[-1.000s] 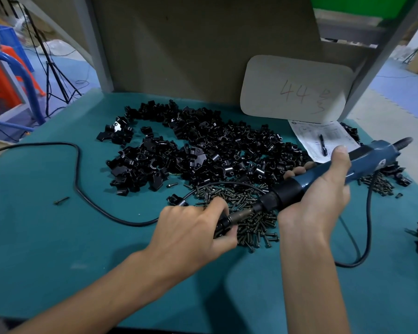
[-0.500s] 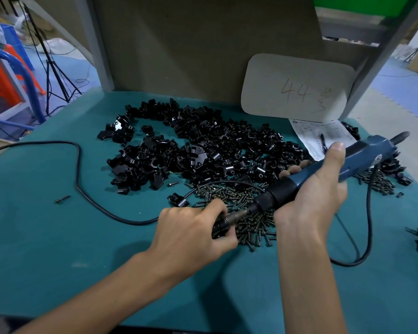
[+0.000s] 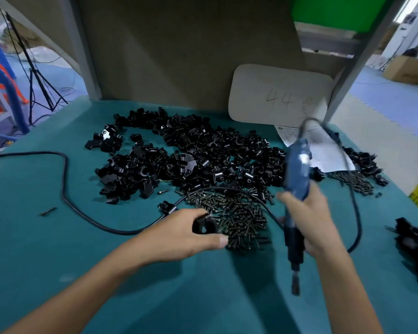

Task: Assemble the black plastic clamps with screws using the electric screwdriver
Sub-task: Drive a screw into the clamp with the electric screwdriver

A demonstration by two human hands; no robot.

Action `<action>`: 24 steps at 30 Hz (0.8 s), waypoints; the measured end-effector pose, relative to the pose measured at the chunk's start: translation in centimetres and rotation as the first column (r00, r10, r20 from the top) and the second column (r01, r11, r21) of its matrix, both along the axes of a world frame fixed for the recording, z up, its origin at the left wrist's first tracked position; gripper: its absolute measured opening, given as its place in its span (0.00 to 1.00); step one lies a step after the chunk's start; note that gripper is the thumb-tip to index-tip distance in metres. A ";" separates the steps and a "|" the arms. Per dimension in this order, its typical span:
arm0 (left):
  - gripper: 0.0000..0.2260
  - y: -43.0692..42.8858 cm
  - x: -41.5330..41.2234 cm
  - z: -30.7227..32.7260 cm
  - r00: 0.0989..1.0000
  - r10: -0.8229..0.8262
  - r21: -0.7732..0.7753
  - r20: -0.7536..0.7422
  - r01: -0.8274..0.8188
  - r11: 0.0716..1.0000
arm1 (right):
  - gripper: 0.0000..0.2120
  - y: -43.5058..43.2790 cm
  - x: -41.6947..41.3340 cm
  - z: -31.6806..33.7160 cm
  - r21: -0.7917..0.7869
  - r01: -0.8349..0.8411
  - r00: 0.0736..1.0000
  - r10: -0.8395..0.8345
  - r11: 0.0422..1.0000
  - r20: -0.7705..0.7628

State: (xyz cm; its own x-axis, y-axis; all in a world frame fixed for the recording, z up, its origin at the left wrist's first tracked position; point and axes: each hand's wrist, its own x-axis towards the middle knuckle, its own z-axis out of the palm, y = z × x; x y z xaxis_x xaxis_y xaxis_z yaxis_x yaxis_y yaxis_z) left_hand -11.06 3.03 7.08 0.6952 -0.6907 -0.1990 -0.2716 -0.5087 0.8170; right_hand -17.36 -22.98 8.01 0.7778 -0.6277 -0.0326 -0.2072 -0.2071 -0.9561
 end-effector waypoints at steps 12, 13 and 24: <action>0.16 -9.3 0.1 1.2 0.894 0.270 -0.271 0.357 -0.178 0.946 | 0.24 0.8 -2.3 -2.7 -0.216 -0.202 0.978 0.185 0.955 -0.098; 0.16 -10.3 -0.3 1.5 0.902 0.239 -0.287 0.360 -0.137 0.948 | 0.24 1.3 -2.8 -2.3 -0.006 -0.233 0.972 0.233 0.972 0.029; 0.15 -9.4 3.8 -0.6 0.815 0.179 -0.257 0.551 -0.038 0.966 | 0.25 -11.2 -15.0 -5.9 -0.604 0.194 0.874 -0.416 0.773 -0.251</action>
